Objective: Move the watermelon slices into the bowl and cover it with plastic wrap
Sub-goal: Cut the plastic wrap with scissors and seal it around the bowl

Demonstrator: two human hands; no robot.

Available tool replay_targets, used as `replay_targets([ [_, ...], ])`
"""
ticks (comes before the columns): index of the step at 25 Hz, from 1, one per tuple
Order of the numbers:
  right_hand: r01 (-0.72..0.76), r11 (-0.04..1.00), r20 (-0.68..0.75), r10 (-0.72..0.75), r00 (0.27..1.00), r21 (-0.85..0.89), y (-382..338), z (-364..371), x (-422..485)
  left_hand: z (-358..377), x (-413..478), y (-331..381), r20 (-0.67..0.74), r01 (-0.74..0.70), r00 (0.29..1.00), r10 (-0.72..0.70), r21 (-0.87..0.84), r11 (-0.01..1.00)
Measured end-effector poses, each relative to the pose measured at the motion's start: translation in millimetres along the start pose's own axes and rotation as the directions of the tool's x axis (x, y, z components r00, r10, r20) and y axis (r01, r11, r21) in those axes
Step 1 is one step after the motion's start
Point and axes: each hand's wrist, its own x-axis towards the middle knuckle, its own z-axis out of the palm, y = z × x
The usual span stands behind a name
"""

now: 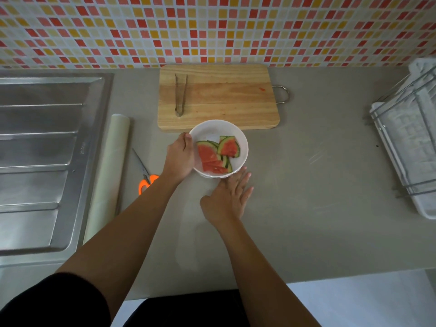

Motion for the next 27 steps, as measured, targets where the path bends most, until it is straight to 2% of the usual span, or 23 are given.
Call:
replay_targets([
  [3, -0.095, 0.995, -0.052, 0.095, 0.994, 0.000, 33, -22, 7, -3, 2, -1, 0.038, 0.017, 0.999, -0.015, -0.039, 0.999],
  [5, -0.075, 0.994, -0.164, 0.088, 0.982, 0.083, 56, -41, 19, -7, 6, -1, 0.113, 0.022, 0.994, -0.015, -0.068, 0.997],
  [7, 0.143, 0.965, -0.287, -0.076, 0.955, 0.221, 57, -60, 35, -11, 14, 0, 0.226, 0.007, 0.974, 0.005, -0.050, 0.999],
  [9, 0.359, 0.894, -0.353, -0.256, 0.900, 0.267, 40, -73, 56, -14, 24, 1, 0.334, 0.004, 0.942, 0.002, -0.017, 1.000],
  [10, 0.415, 0.868, -0.335, -0.318, 0.887, 0.273, 29, -77, 67, -15, 29, 3, 0.384, 0.016, 0.923, -0.010, -0.012, 1.000],
  [12, 0.434, 0.847, -0.220, -0.380, 0.898, 0.306, 14, -78, 86, -16, 36, 6, 0.425, 0.000, 0.905, 0.008, -0.018, 1.000],
  [13, 0.406, 0.855, -0.145, -0.380, 0.914, 0.321, 11, -77, 93, -16, 39, 7, 0.391, 0.002, 0.920, 0.021, -0.058, 0.998],
  [15, 0.338, 0.881, -0.067, -0.335, 0.940, 0.331, 11, -75, 101, -19, 40, 7, 0.185, 0.076, 0.982, -0.035, -0.223, 0.972],
  [17, 0.292, 0.891, -0.111, -0.270, 0.957, 0.347, 10, -70, 100, -21, 28, -6, -0.060, 0.098, 0.990, -0.124, -0.323, 0.941],
  [18, 0.271, 0.896, -0.156, -0.229, 0.961, 0.351, 9, -67, 97, -18, 15, -12, -0.116, 0.102, 0.981, -0.154, -0.367, 0.925],
  [19, 0.244, 0.903, -0.201, -0.182, 0.963, 0.354, 7, -62, 94, -12, -1, -17, -0.127, 0.106, 0.976, -0.175, -0.423, 0.900],
  [22, 0.175, 0.902, -0.293, -0.057, 0.954, 0.394, 3, -49, 81, 13, -33, -14, -0.028, 0.157, 0.974, -0.223, -0.626, 0.764],
  [25, 0.143, 0.891, -0.314, -0.001, 0.949, 0.430, 2, -46, 78, 29, -28, -12, 0.066, 0.206, 0.965, -0.253, -0.786, 0.582],
  [27, 0.145, 0.884, -0.304, -0.003, 0.953, 0.445, 1, -46, 76, 31, -29, -13, 0.129, 0.283, 0.938, -0.323, -0.824, 0.491],
])
